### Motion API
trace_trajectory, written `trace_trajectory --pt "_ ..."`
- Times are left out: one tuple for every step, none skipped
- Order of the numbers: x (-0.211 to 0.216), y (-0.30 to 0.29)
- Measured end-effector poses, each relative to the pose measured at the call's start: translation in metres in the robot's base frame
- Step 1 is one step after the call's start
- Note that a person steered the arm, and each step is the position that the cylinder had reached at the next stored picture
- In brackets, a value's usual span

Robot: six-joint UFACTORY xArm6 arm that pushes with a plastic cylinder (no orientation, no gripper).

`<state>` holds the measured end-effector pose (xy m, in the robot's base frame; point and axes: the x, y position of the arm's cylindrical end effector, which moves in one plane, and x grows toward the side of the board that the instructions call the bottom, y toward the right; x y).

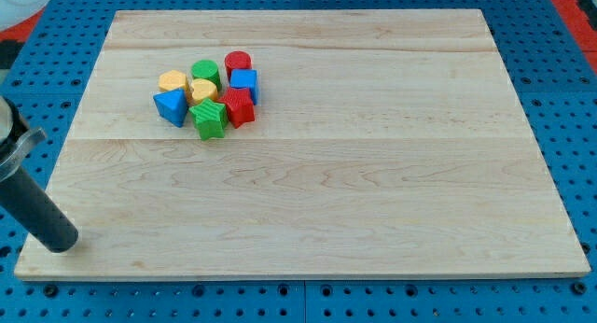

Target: Point at red circle

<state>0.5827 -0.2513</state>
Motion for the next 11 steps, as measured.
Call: trace_trajectory --pt "-0.003 0.017" --pt "-0.019 0.074" --pt "-0.037 0.15" --pt "-0.068 0.179" --pt "-0.069 0.179" --pt "-0.069 0.179" --pt "-0.07 0.181" --pt "-0.103 0.225" --pt "-0.154 0.262" --pt "-0.203 0.269" --pt "-0.216 0.26"
